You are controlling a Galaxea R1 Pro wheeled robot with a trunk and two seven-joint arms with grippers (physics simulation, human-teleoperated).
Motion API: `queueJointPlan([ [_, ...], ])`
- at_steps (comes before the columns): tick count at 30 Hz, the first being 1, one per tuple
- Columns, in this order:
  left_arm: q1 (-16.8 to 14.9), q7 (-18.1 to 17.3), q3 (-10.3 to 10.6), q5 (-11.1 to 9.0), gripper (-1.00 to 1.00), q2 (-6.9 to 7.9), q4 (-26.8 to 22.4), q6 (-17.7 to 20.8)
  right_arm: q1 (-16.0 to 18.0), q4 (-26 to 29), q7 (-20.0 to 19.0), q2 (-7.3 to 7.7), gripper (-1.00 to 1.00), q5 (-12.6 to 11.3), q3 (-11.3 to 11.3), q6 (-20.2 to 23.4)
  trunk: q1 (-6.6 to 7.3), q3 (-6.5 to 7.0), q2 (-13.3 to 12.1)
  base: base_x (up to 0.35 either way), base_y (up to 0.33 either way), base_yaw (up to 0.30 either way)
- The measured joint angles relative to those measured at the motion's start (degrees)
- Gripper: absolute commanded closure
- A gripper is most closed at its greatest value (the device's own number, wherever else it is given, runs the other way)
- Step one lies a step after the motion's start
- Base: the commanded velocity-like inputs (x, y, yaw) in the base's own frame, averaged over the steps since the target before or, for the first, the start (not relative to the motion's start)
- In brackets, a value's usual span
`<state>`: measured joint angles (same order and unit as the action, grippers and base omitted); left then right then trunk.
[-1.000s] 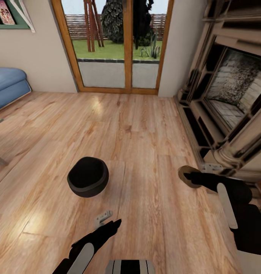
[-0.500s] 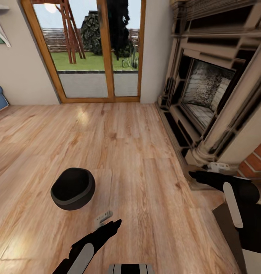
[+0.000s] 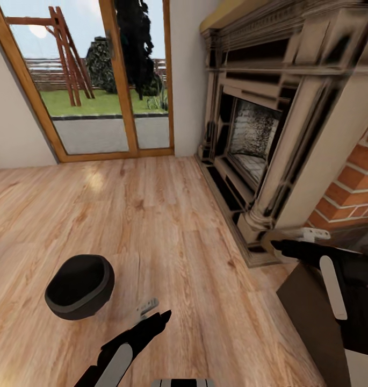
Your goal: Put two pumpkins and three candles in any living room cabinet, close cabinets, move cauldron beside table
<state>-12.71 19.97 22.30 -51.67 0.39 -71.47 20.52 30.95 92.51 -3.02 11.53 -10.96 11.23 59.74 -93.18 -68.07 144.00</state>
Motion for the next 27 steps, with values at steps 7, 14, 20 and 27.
queueJointPlan([
  [7, 0.0, 0.0, 0.0, 0.0, -1.0, -0.01, 0.4, 0.0, 0.0, 0.0, -5.1, 0.22, 1.0, -0.3, 2.0, 0.0, 0.18, 1.54, -0.1, 0.0, 0.0, -0.281],
  [14, 0.0, 0.0, 0.0, 0.0, -1.0, -0.04, 0.7, -0.8, 0.0, 0.0, -15.1, 2.66, 1.0, 0.4, 5.4, 0.0, 0.36, 2.92, -0.2, 0.0, 0.0, -0.276],
  [20, 0.0, 0.0, 0.1, 0.0, -1.0, -0.06, 1.1, -1.1, 0.1, 0.0, -16.8, 3.27, 1.0, 0.4, 6.8, -0.1, 0.51, 4.06, -0.3, 0.0, 0.0, -0.272],
  [27, 0.0, 0.0, -1.3, -0.1, -1.0, 0.55, 2.2, -2.4, -0.9, 0.0, -16.8, 3.54, 1.0, 0.8, 7.2, -0.1, 0.69, 5.37, -0.4, 0.0, 0.0, -0.272],
])
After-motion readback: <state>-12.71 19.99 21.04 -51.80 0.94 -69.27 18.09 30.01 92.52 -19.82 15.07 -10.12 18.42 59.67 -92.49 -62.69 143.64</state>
